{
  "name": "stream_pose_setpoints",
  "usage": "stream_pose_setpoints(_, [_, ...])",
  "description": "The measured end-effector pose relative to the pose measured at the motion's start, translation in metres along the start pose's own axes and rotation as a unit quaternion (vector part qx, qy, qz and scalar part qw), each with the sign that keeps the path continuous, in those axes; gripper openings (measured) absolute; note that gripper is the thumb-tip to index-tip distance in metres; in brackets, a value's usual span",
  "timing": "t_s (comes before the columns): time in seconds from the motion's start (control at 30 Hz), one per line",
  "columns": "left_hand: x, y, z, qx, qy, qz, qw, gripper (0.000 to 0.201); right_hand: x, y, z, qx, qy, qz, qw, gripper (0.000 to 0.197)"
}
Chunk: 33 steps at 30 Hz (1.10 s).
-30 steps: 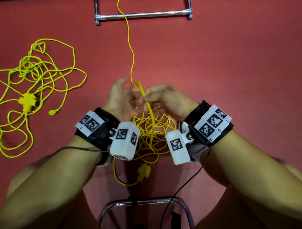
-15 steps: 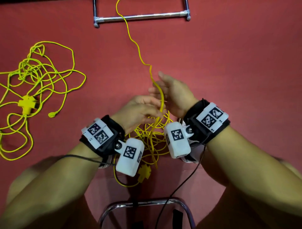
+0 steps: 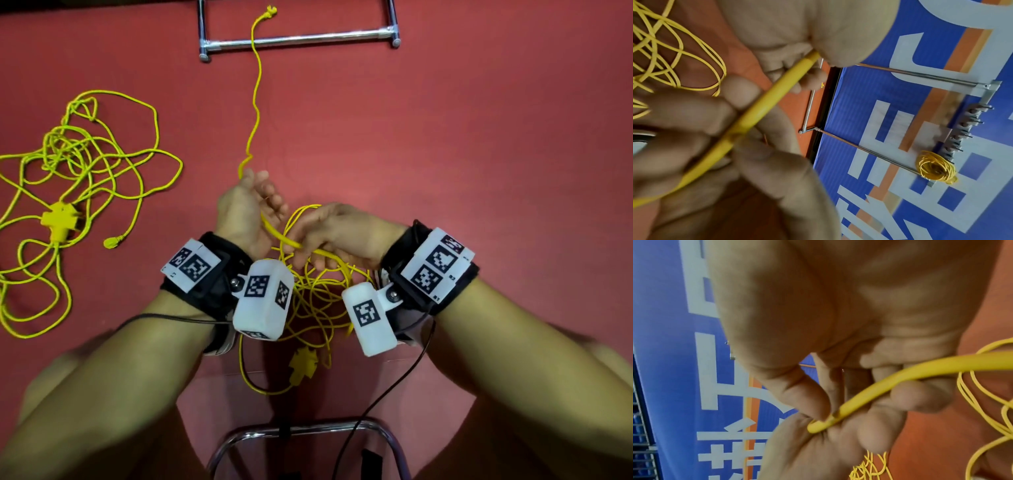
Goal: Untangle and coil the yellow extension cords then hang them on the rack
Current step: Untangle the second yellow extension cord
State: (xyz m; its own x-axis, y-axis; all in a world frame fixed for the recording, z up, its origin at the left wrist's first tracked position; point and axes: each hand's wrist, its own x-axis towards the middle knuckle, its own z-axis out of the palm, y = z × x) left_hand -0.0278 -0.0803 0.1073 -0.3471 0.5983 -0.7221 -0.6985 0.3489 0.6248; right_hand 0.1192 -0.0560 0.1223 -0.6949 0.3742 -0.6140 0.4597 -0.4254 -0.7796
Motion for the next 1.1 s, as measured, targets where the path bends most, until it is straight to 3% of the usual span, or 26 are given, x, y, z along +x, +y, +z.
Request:
stream_pose_setpoints(0.07, [-0.002,0.0,0.001,0.048,-0.018,0.02,0.998,0.024,0.005,0.0,0.002,0.014,0.083,0.009,0.996,0.012])
stream_pose_setpoints(0.1, [-0.005,0.0,0.002,0.082,-0.043,0.02,0.995,0.022,0.008,0.001,0.001,0.053,0.134,0.022,0.989,0.019])
stream_pose_setpoints(0.2, [-0.021,-0.003,0.006,0.212,-0.153,-0.008,0.965,0.022,0.013,-0.002,-0.006,0.165,0.234,0.042,0.957,0.02])
stream_pose_setpoints(0.33, [-0.036,-0.013,0.008,0.319,-0.268,-0.033,0.908,0.022,0.015,0.0,-0.015,0.226,0.252,0.023,0.941,0.034])
stream_pose_setpoints(0.47, [-0.041,-0.021,0.006,0.377,-0.292,-0.061,0.877,0.022,0.009,-0.007,-0.015,0.288,0.263,-0.022,0.92,0.012])
stream_pose_setpoints(0.57, [-0.035,-0.019,0.003,0.358,-0.25,-0.106,0.893,0.033,0.007,-0.01,-0.017,0.285,0.263,-0.044,0.921,0.009])
stream_pose_setpoints(0.63, [-0.028,-0.016,0.002,0.313,-0.2,-0.125,0.92,0.031,0.005,-0.009,-0.016,0.23,0.241,-0.048,0.942,0.015])
stream_pose_setpoints(0.67, [-0.024,-0.014,0.002,0.289,-0.176,-0.126,0.933,0.027,0.004,-0.009,-0.015,0.197,0.216,-0.047,0.955,0.016])
stream_pose_setpoints(0.8, [-0.009,-0.009,0.003,0.152,-0.078,-0.103,0.98,0.047,-0.004,-0.007,-0.002,0.054,0.093,-0.009,0.994,0.019])
stream_pose_setpoints(0.9, [-0.01,-0.007,0.006,0.107,-0.055,-0.062,0.991,0.025,-0.008,-0.008,0.008,-0.045,0.011,0.017,0.999,0.02])
stream_pose_setpoints(0.97, [-0.011,-0.008,0.007,0.109,-0.065,-0.042,0.991,0.022,-0.007,-0.007,0.009,-0.053,0.017,0.042,0.998,0.018])
stream_pose_setpoints(1.1, [-0.014,-0.005,0.009,0.151,-0.097,-0.013,0.984,0.026,0.001,-0.002,0.001,-0.062,0.117,0.086,0.987,0.022])
